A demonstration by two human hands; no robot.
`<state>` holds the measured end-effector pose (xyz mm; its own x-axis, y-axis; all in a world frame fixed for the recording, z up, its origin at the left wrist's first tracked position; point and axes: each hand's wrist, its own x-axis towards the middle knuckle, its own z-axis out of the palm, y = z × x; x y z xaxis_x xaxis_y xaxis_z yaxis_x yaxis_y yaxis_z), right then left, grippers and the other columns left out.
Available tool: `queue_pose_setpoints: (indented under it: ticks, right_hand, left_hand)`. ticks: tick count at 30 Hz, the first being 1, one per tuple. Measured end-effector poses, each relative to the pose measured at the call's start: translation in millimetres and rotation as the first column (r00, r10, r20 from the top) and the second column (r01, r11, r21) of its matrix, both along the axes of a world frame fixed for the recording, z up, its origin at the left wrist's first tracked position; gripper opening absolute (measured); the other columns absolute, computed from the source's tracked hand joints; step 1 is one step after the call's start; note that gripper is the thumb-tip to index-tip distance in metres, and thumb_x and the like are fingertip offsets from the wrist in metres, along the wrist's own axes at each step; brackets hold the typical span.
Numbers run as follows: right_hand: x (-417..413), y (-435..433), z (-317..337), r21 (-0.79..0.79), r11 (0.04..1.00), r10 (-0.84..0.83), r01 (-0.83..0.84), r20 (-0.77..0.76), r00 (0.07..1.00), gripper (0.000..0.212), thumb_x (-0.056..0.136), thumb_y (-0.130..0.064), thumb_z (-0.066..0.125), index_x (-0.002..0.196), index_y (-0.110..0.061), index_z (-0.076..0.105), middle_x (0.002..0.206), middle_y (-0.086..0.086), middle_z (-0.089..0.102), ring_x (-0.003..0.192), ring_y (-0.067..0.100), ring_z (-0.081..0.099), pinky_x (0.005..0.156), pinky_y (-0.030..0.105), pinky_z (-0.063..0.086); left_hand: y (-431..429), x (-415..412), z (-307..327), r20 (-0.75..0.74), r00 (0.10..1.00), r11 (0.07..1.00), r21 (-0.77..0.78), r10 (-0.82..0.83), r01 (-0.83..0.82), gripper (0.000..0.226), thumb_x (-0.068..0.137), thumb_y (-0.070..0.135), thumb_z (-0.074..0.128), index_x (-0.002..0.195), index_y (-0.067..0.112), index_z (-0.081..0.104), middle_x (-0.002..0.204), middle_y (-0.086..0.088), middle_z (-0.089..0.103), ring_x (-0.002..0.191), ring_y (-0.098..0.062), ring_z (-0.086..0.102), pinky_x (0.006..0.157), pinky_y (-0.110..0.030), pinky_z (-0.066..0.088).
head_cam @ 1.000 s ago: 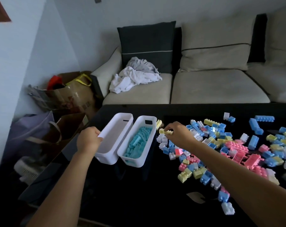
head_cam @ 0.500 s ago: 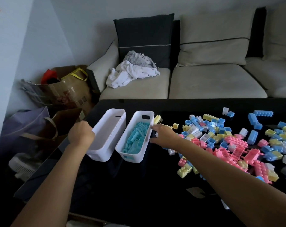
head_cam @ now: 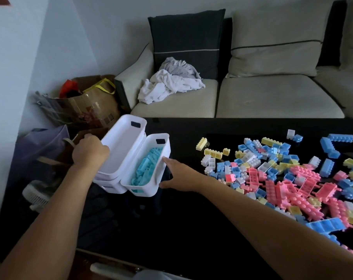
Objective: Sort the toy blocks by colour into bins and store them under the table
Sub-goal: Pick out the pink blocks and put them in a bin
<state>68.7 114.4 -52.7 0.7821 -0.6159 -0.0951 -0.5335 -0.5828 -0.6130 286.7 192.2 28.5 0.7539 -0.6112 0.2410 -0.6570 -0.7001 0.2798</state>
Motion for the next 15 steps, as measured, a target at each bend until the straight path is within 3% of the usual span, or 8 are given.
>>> queue_pose_setpoints:
  ticks: [4,7,10,12,15]
  right_hand:
    - [0,-19,2,-0.265,0.963,-0.077,0.048,-0.102,0.992,0.073,0.089,-0.026,0.056,0.149,-0.013,0.018,0.158,0.011,0.009,0.145,0.025,0.012,0.117,0.038,0.011]
    - [-11,-53,1,-0.418,0.904,-0.209,0.095,-0.237,0.949,0.068,0.093,-0.036,0.049,0.149,-0.013,0.02,0.158,0.012,0.004,0.145,0.032,0.004,0.117,0.044,0.008]
    - [-25,-81,1,-0.319,0.927,-0.305,0.2,-0.328,0.894,0.066,0.095,-0.047,0.041,0.149,-0.016,0.021,0.158,0.009,0.002,0.145,0.033,0.004,0.115,0.051,0.009]
    - [-31,-86,-3,-0.223,0.952,-0.278,0.208,-0.357,0.892,0.062,0.097,-0.049,0.034,0.149,-0.016,0.023,0.159,0.006,0.0,0.145,0.031,0.006,0.115,0.052,0.008]
    - [-38,-77,-8,-0.218,0.96,-0.245,0.173,-0.365,0.898,0.058,0.099,-0.047,0.028,0.147,-0.015,0.031,0.159,0.006,0.001,0.143,0.031,0.017,0.115,0.051,0.009]
  left_hand:
    - [2,-10,16,0.069,0.996,0.972,-0.225,-0.051,0.065,0.031,0.092,0.008,0.045,0.118,-0.009,0.046,0.113,-0.03,0.059,0.106,-0.047,0.054,0.075,-0.045,0.042]
    - [-5,-31,26,0.041,0.985,0.94,-0.296,-0.165,0.169,0.028,0.091,0.009,0.047,0.115,-0.004,0.055,0.113,-0.027,0.061,0.107,-0.043,0.055,0.083,-0.042,0.044]
    - [-15,-51,28,-0.054,0.957,0.923,-0.283,-0.286,0.26,0.026,0.09,0.009,0.05,0.108,-0.001,0.066,0.107,-0.022,0.065,0.101,-0.038,0.057,0.079,-0.035,0.041]
    - [-20,-61,24,-0.149,0.921,0.909,-0.28,-0.359,0.309,0.022,0.091,0.008,0.05,0.099,0.002,0.069,0.095,-0.017,0.065,0.092,-0.036,0.059,0.077,-0.035,0.043]
    - [-29,-73,14,-0.237,0.875,0.885,-0.32,-0.421,0.339,0.019,0.089,0.006,0.05,0.087,0.004,0.069,0.088,-0.018,0.066,0.089,-0.036,0.062,0.077,-0.036,0.048]
